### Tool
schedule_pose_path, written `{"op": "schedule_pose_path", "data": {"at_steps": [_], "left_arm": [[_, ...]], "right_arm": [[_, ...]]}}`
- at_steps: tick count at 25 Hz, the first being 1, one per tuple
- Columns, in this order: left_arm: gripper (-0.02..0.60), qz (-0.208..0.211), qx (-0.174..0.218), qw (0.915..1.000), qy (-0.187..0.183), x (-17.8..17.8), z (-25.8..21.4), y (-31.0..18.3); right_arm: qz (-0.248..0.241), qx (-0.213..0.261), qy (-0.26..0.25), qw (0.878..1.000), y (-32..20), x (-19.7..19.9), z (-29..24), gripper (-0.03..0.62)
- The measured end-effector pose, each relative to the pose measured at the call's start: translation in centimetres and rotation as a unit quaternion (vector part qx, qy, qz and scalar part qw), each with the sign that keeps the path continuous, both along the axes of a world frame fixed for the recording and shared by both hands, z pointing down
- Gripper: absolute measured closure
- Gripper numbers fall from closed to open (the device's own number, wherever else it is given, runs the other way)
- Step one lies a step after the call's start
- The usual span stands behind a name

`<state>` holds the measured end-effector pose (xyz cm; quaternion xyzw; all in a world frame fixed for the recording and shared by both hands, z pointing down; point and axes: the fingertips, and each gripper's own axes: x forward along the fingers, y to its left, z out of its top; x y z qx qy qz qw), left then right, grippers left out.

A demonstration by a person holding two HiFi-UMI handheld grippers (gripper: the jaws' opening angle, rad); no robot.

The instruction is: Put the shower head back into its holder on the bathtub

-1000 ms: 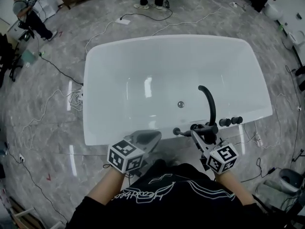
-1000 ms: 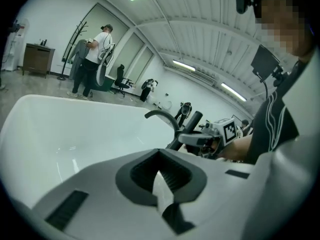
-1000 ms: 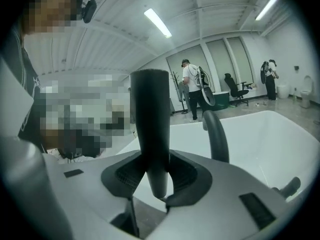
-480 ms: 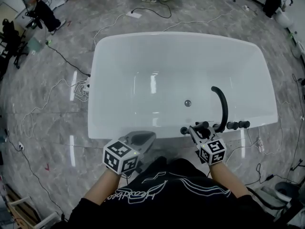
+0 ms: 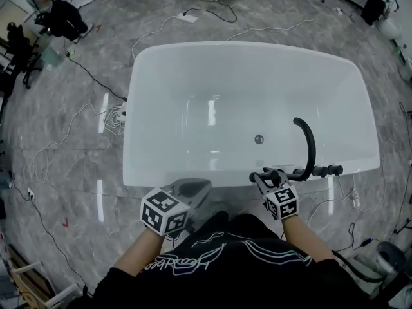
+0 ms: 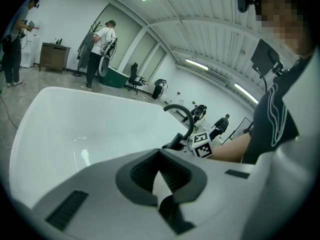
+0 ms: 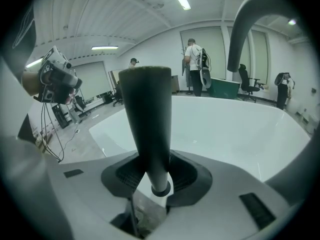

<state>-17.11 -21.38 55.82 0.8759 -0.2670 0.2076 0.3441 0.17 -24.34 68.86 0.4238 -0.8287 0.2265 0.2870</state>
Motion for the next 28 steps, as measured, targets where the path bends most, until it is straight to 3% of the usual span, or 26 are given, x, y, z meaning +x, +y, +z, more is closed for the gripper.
{"op": "schedule_pose_path", "data": {"at_steps": [12, 17, 20, 24, 28], "left_arm": [[0.577, -0.005, -0.006, 0.9999, -0.009, 0.4, 0.0, 0.7], [0.576, -0.002, -0.003, 1.0, -0.008, 2.1, -0.7, 1.9], [0.577, -0.017, -0.003, 0.9999, -0.001, 2.6, -1.4, 2.8], [0.577, -0.016, 0.007, 0.9998, 0.006, 4.7, -2.2, 4.8], [0.577, -0.005, 0.026, 0.9995, 0.017, 8.0, -4.3, 7.6]], "right_arm": [[-0.056, -0.008, 0.033, 0.998, 0.6, -2.0, 2.1, 0.456], [-0.055, -0.019, 0.024, 0.998, 1.0, -1.7, 1.6, 0.456], [-0.051, -0.002, 0.021, 0.998, 1.3, -1.0, 0.3, 0.449], [-0.044, 0.029, -0.021, 0.998, 3.0, 0.7, -4.1, 0.434], [-0.088, 0.052, -0.09, 0.991, 7.1, 1.7, -11.5, 0.436]]}}
